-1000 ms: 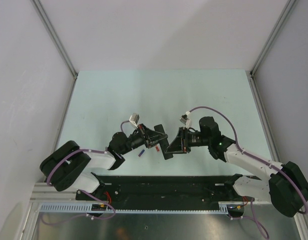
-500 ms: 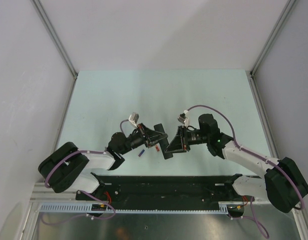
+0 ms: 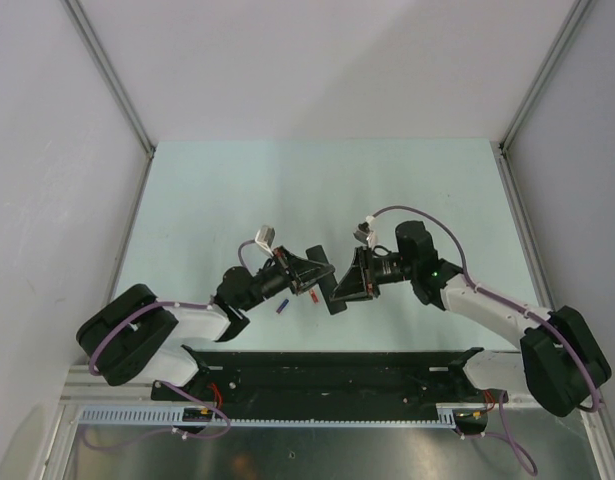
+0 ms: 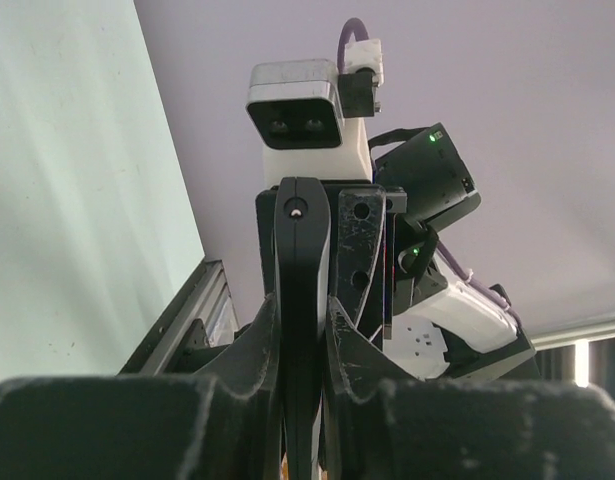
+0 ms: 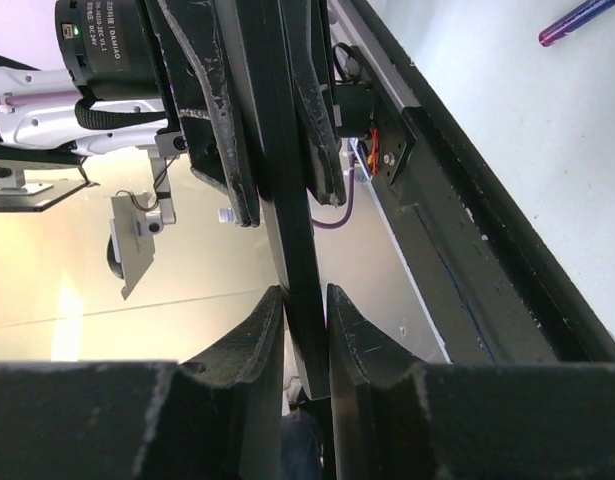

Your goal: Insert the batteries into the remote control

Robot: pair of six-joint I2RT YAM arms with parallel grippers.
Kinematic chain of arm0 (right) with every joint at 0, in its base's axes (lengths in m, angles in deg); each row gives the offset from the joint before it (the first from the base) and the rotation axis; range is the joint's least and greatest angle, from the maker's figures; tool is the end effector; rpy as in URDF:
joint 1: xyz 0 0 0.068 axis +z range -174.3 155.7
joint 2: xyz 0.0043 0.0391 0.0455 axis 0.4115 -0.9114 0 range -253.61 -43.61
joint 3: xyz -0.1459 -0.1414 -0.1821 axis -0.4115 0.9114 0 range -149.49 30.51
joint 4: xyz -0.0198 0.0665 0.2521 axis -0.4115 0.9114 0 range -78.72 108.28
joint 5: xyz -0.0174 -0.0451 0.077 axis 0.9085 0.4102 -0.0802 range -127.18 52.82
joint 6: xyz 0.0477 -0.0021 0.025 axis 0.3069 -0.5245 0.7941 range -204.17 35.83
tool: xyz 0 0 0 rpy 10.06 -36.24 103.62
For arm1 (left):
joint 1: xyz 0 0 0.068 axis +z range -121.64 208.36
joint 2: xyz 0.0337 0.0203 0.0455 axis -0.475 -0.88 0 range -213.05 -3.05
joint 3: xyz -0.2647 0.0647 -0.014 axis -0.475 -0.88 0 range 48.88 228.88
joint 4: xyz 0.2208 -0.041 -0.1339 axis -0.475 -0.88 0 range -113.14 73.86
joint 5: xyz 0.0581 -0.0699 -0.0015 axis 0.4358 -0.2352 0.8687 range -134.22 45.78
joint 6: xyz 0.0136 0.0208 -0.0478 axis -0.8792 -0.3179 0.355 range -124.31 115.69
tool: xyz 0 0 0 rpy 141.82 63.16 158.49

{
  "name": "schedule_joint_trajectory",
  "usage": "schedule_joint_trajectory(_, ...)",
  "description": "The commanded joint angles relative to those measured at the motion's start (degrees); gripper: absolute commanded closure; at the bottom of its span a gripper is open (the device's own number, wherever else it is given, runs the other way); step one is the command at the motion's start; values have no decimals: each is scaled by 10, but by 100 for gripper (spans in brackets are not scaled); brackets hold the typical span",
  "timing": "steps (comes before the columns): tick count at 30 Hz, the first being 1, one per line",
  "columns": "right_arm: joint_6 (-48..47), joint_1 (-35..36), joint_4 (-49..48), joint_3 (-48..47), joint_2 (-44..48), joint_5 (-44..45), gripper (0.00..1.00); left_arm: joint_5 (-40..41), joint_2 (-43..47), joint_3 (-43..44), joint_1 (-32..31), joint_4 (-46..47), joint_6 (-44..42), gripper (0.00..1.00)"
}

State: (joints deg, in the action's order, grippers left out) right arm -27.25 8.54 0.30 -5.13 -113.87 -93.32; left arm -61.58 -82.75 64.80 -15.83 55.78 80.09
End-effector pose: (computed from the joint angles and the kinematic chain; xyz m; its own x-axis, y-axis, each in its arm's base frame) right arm 0.1963 0.1617 0.2346 -0.9726 -0.0720 -0.2210 -0.2315 0.2125 0.9494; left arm 0.1659 -0.1762 0.1953 -0.8630 -0.4858 -0.1386 0.1867 -0.0516 -0.9811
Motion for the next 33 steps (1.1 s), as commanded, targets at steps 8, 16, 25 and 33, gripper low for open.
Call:
schedule_joint_trajectory(8, -47, -42, 45, -61, 61, 110, 41, -145, 7, -12, 1, 168, -5, 100)
schedule_joint_trajectory(16, -200, -79, 326, -71, 202, 258, 35, -143, 11, 23, 112, -16, -63, 100)
schedule_joint_trajectory(25, -220, -20, 463, -72, 218, 612, 38, 270, 19, 371, 60, -882, -481, 100)
schedule_joint_trajectory(33, -219, 35, 480, -80, 218, 691, 37, 456, -185, 580, 55, -1067, -590, 100)
